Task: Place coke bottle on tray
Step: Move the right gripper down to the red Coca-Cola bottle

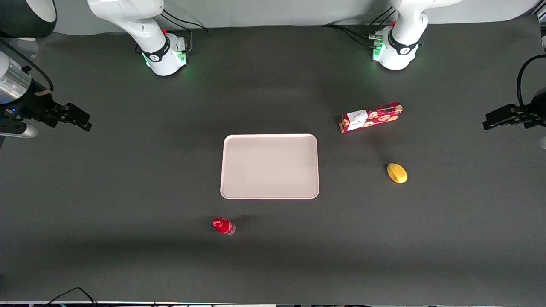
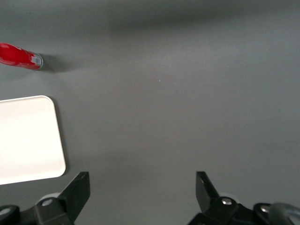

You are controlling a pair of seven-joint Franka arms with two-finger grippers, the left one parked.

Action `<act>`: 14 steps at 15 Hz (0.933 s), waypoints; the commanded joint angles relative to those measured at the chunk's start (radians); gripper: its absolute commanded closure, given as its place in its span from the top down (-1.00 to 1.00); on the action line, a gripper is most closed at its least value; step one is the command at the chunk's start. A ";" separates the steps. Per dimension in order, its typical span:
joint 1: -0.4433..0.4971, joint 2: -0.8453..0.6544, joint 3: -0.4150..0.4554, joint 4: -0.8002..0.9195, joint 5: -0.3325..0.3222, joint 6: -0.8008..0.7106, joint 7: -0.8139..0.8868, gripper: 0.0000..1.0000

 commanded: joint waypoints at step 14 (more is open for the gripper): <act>0.058 0.545 0.236 0.655 0.015 -0.113 0.116 1.00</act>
